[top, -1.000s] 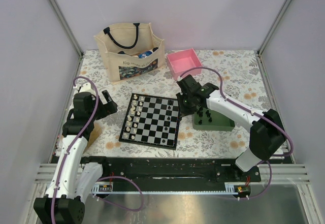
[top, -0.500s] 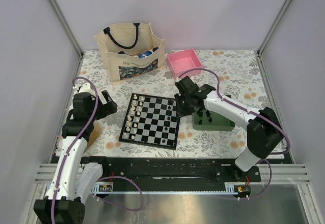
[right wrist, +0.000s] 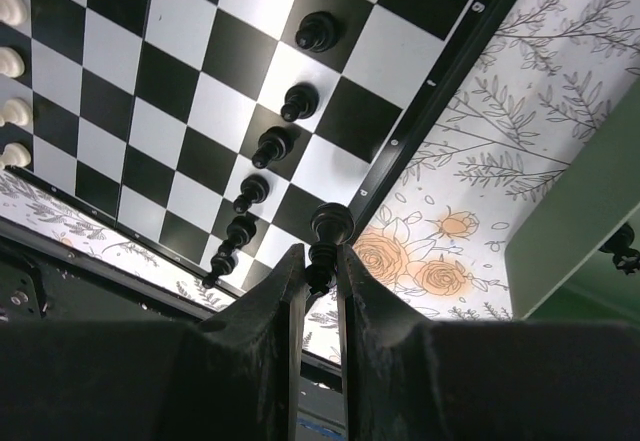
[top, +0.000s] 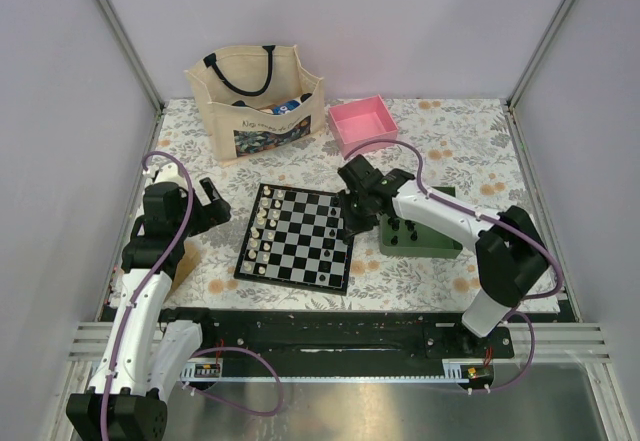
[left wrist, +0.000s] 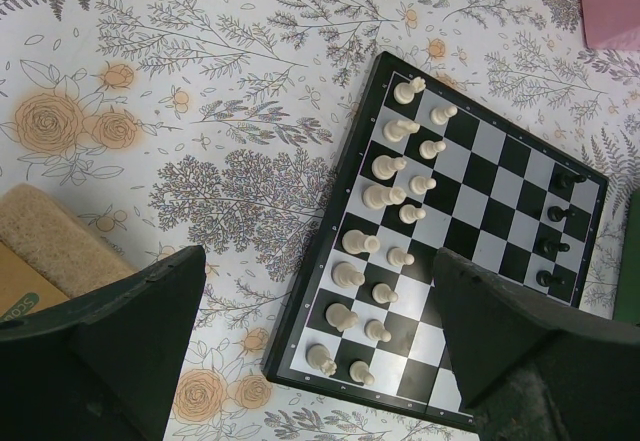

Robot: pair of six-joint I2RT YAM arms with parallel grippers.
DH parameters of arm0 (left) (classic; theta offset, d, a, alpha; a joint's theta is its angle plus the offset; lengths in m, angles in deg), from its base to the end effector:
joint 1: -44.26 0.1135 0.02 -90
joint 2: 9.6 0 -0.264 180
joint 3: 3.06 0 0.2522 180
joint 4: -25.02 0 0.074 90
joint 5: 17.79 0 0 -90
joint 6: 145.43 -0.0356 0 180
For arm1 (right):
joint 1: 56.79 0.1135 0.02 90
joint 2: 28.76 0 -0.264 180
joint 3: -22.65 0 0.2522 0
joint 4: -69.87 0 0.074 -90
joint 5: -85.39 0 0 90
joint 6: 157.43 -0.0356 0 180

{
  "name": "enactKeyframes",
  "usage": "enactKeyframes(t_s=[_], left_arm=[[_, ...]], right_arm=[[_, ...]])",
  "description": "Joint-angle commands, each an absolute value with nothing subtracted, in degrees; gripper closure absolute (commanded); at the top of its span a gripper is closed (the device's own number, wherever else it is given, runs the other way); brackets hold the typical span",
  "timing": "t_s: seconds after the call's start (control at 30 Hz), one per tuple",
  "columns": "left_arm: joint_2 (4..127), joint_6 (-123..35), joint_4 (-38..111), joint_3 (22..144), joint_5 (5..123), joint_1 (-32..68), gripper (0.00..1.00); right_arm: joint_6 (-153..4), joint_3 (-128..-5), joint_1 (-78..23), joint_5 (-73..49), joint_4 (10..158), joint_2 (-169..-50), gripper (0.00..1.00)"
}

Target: Set up the chess pieces on the board

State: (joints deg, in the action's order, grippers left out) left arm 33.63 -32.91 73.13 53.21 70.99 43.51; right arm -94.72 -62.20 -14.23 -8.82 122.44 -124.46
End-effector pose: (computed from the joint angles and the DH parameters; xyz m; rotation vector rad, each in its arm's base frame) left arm 0.1630 -0.0029 0.2883 -0.4024 2.1568 -0.2529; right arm 0.2508 0.2339 0.2308 -0.3914 2.7388 0.4575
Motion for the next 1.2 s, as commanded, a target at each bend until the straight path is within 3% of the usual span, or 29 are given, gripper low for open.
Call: enactKeyframes(t_s=[0.0, 1.17], left_arm=[[33.12, -32.67, 71.03, 53.68, 71.94, 43.38, 0.01], [33.38, -32.58, 71.12, 53.60, 71.94, 43.38, 0.01]], right_arm=[[-95.20, -63.18, -12.23, -9.36, 121.51, -125.26, 0.83], [-93.44, -66.08, -10.47, -5.49, 120.20, -130.80, 0.82]])
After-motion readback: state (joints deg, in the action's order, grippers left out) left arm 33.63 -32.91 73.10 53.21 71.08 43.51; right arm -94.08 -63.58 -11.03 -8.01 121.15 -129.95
